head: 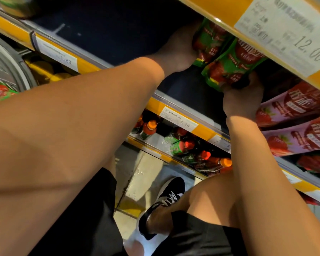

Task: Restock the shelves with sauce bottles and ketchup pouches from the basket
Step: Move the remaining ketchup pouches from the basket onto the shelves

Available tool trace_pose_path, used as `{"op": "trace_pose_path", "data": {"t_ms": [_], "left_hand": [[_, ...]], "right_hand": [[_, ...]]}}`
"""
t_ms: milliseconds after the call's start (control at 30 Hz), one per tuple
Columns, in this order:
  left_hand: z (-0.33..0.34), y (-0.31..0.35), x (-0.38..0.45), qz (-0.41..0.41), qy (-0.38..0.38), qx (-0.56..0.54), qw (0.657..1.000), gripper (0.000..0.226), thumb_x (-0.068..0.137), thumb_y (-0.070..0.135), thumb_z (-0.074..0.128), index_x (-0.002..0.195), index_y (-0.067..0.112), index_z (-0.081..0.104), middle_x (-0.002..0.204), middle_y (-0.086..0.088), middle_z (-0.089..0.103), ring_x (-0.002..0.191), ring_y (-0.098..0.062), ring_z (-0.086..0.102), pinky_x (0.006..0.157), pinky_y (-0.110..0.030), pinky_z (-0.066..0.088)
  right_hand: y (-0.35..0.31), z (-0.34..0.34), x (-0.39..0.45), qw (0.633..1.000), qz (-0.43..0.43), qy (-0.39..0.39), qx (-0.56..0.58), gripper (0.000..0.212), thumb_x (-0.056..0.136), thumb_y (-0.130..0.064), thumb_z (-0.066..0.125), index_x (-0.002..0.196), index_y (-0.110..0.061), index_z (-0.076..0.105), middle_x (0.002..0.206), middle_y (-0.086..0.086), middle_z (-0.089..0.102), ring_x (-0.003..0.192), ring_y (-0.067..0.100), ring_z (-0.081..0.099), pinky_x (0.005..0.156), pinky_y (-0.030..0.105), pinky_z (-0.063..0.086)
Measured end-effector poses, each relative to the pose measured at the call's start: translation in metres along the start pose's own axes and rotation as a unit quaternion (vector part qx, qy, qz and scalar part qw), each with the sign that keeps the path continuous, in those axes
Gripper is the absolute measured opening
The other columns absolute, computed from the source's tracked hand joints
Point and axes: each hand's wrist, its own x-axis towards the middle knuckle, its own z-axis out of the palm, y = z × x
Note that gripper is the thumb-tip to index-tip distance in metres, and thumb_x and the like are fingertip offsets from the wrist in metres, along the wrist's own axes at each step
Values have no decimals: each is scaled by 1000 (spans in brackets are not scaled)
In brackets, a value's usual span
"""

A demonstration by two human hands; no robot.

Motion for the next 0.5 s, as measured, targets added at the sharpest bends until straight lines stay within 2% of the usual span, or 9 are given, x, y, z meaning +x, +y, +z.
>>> {"op": "trace_pose_path", "data": {"t_ms": [167, 300, 367, 500], "left_hand": [[5, -2, 3, -3, 0, 18, 1000, 56, 96, 13, 67, 149, 16, 47, 150, -4, 52, 143, -19, 43, 79, 13, 23], [5, -1, 2, -7, -2, 29, 1000, 57, 97, 15, 66, 150, 17, 46, 151, -5, 52, 143, -20, 42, 89, 8, 19], [3, 0, 0, -7, 1, 26, 1000, 59, 94, 16, 68, 150, 16, 46, 150, -5, 53, 141, -20, 43, 88, 10, 20], [-5, 6, -8, -20, 6, 24, 999, 63, 92, 20, 71, 150, 18, 46, 151, -3, 52, 144, -19, 43, 105, -13, 29]], "right_hand": [[1, 1, 3, 1000, 14, 3, -7, 61, 81, -26, 80, 138, -19, 60, 137, -2, 64, 130, 16, 56, 111, 35, 45], [-2, 1, 3, 1000, 17, 1, -5, 63, 82, -25, 80, 141, -20, 58, 141, -2, 61, 134, 16, 54, 113, 37, 44], [-4, 0, 1, 1000, 14, -1, -11, 62, 83, -25, 78, 141, -19, 58, 140, -1, 62, 133, 17, 55, 112, 37, 45], [-14, -5, -3, 1000, 28, 11, 8, 57, 86, -21, 76, 140, -13, 58, 140, 5, 62, 133, 22, 55, 111, 37, 44]]}}
